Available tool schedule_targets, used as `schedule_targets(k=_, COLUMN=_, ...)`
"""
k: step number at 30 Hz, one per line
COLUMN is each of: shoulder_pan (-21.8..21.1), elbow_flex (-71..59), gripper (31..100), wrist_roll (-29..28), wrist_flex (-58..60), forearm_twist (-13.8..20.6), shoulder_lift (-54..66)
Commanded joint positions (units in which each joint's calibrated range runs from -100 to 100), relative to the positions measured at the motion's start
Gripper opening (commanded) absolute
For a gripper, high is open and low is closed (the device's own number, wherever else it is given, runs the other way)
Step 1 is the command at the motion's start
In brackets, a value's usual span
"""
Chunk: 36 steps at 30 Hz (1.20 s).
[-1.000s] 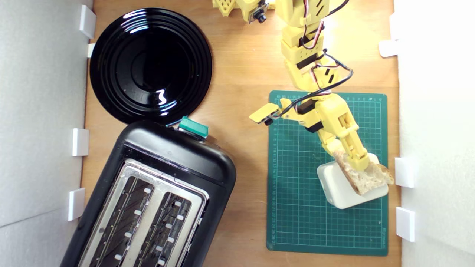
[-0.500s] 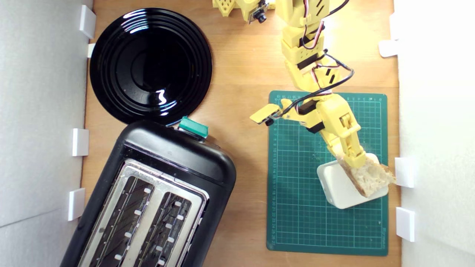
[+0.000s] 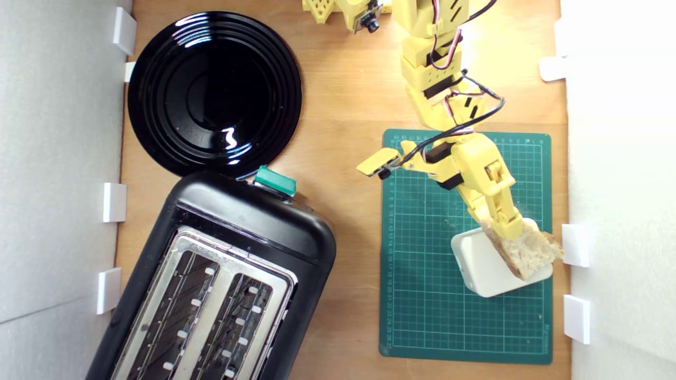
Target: Pick bread and place in toaster
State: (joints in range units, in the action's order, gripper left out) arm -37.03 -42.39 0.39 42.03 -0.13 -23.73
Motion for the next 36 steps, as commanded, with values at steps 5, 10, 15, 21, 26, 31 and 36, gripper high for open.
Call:
schedule_targets(k=5, shoulder_pan=0.28, elbow_flex=1.59, gripper=58.7, wrist_roll=0.42, wrist_flex=1.31, forearm_twist=0.04, shoulder_lift=8.67)
schedule_targets(k=10, shoulder_pan=1.57, elbow_flex=1.59, gripper=58.7, wrist_roll=0.42, wrist_flex=1.14, forearm_twist=0.31, shoulder_lift=13.66)
schedule_targets(k=15, shoulder_pan=4.87, elbow_flex=1.59, gripper=59.4, wrist_roll=0.42, wrist_flex=-1.33, forearm_twist=-0.14, shoulder_lift=20.48)
schedule_targets(k=21, shoulder_pan=9.06, elbow_flex=1.68, gripper=59.4, wrist_roll=0.48, wrist_flex=-10.21, forearm_twist=0.5, shoulder_lift=31.3)
schedule_targets(k=26, shoulder_pan=12.45, elbow_flex=1.77, gripper=58.9, wrist_roll=3.04, wrist_flex=-16.61, forearm_twist=0.86, shoulder_lift=38.79)
schedule_targets(k=31, shoulder_pan=14.14, elbow_flex=1.86, gripper=58.7, wrist_roll=6.39, wrist_flex=-22.24, forearm_twist=1.22, shoulder_lift=45.86)
schedule_targets(k=36, shoulder_pan=17.12, elbow_flex=2.22, gripper=58.7, wrist_roll=6.75, wrist_flex=-24.46, forearm_twist=1.22, shoulder_lift=52.27)
